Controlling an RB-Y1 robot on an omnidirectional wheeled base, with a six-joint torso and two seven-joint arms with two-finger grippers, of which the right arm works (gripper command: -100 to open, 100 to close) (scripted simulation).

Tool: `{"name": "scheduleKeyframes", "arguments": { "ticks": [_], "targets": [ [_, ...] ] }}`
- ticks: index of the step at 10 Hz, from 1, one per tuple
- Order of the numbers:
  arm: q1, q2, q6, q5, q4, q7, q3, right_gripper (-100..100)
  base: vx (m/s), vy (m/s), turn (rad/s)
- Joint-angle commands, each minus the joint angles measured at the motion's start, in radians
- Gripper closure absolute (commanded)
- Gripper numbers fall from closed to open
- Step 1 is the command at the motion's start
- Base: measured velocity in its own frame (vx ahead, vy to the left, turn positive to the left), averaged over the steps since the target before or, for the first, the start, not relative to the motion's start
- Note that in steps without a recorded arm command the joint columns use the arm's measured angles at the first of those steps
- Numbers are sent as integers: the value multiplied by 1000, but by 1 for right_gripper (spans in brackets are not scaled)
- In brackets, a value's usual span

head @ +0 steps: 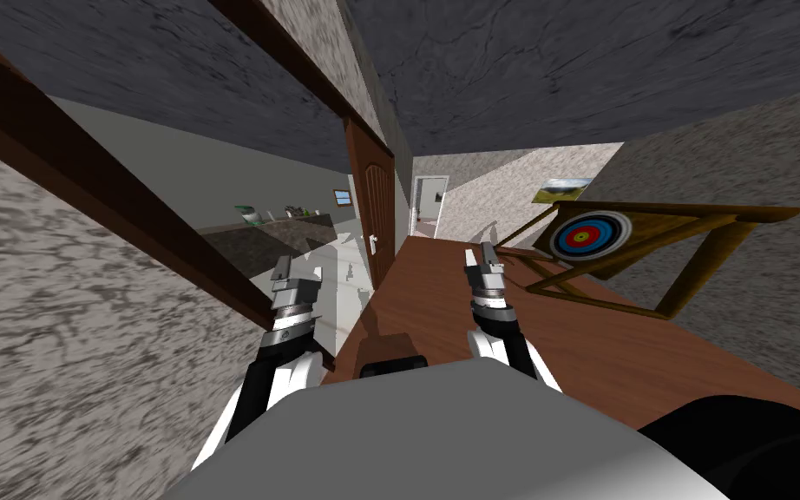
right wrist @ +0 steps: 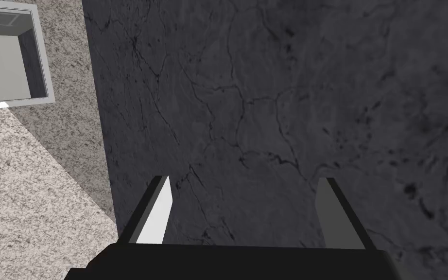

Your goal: Push the door open

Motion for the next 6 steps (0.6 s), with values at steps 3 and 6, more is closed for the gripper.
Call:
{"name": "scheduleKeyframes", "arguments": {
  "ticks": [3, 6],
  "targets": [
    [-42, -18, 5, -7, 57, -15, 60, -100, 187, -21, -15],
    [-81, -30, 10, -14, 109, -29, 115, -100, 195, -14, -17]
  ]
}}
